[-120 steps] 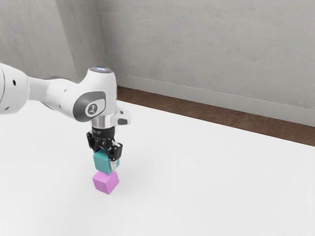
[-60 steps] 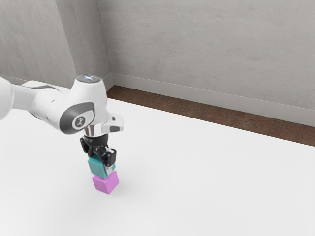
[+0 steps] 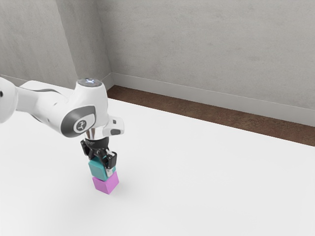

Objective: Pick up the blue block with one arm, and put the blue block on the pink block with one arm

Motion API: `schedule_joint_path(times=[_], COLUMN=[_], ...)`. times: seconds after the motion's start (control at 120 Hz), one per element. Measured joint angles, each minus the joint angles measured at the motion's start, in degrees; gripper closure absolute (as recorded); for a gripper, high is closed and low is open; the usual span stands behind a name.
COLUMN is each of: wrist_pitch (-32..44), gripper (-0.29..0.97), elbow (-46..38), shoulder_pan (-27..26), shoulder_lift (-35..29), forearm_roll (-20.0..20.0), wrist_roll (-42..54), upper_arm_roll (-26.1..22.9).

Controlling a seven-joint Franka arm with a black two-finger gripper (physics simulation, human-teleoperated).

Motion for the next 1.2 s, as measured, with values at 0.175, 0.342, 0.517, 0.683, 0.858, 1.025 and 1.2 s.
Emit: schedule_joint_path(times=[0.175, 0.342, 0.517, 0.683, 0.858, 1.025, 1.2], wrist_pitch=[0.8, 1.1, 1.1, 1.1, 0.8, 0.4, 0.3], gripper=[0.31, 0.31, 0.31, 0.32, 0.31, 0.31, 0.22], elbow=[0.1, 0.3, 0.3, 0.2, 0.1, -0.6, -0.6], shoulder_pan=[0.0, -0.3, 0.0, 0.2, 0.0, -0.1, -0.2], shoulder_lift=[0.9, 1.0, 1.2, 1.2, 0.8, 0.3, 1.1], forearm_roll=[0.0, 0.0, 0.0, 0.0, -0.1, -0.2, -0.6], wrist_roll=[-0.1, -0.2, -0.3, -0.5, -0.6, -0.7, -0.5], upper_arm_roll=[0.0, 0.3, 0.3, 0.3, 0.3, 0.3, 0.3])
